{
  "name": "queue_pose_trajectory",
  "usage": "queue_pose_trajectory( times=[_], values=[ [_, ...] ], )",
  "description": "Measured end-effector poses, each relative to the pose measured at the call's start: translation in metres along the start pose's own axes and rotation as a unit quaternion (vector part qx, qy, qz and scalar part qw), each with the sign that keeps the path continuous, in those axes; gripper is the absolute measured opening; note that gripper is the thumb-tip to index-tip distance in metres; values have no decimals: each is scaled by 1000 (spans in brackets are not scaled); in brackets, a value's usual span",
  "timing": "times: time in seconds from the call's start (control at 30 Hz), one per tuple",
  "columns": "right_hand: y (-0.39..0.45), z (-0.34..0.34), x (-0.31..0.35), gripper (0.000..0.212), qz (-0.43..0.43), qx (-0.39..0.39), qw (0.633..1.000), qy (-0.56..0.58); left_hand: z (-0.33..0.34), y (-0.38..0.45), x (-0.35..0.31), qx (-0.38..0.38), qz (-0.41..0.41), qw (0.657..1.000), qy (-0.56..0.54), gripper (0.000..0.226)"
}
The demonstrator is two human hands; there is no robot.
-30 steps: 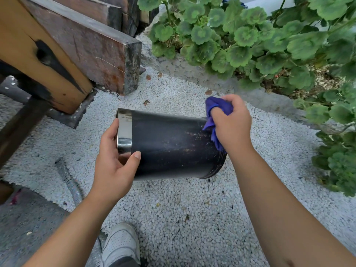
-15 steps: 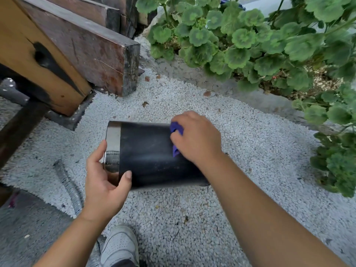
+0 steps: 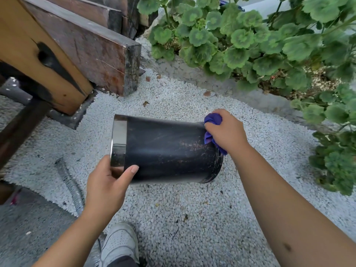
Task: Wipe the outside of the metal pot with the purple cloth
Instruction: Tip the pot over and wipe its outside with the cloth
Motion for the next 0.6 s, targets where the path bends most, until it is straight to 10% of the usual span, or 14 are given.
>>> queue_pose_trajectory(
  times=[0.3, 0.43, 0.6],
  values=[
    [6, -5, -50, 23, 212, 2, 863, 458, -11, 108, -131, 52, 125, 985, 108, 34],
    [4, 2, -46, 17, 120, -5, 972, 203, 34, 148, -139, 111, 132, 959, 226, 47],
    [-10, -2, -63, 18, 103, -68, 981, 149, 73, 146, -152, 111, 178, 952, 223, 45]
  ],
)
Point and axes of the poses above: each hand's wrist, its own y-axis towards the middle knuckle, its own z-axis out of the palm, x = y × z, the point moved 9 cm from there along y, towards the middle knuckle
